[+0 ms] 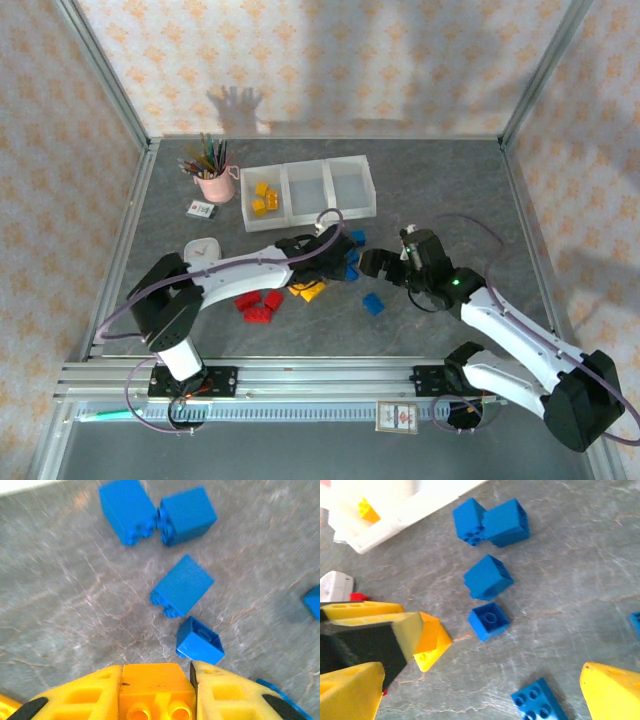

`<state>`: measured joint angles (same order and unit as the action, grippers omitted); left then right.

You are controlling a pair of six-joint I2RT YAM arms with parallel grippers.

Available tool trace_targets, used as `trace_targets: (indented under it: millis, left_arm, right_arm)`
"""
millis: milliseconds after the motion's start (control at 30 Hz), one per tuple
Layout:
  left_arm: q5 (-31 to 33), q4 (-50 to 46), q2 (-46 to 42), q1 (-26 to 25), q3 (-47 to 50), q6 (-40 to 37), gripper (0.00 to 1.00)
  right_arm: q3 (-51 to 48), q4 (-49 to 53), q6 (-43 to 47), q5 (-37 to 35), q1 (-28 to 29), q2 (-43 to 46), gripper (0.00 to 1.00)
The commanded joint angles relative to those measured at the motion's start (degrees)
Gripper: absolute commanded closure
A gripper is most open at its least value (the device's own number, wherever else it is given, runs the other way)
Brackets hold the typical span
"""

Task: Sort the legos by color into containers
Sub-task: Pick up the lego from the center of the table, then place the lego in the container.

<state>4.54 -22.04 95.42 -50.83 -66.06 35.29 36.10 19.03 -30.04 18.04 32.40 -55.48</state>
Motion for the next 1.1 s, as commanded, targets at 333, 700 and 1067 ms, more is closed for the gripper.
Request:
trace_targets:
  millis: [333,700,1067]
  left_arm:
    - [10.8,-1.9,-6.0,16.4,-4.6,-7.7,0.67]
    - [7.9,5.0,8.6,29.5,-15.0,-7.3,0.67]
    - [9.2,3.1,19.1,32.7,-23.6,-7.8,0.53]
  right_arm:
    - [7.0,-16.0,-2.1,4.7,2.9,-8.9,0.00]
    - [9.8,-19.2,-1.5,2.5,3.5,-14.8,0.00]
    - [10.9,-18.1,-0.2,1.9,3.5,-16.6,0.00]
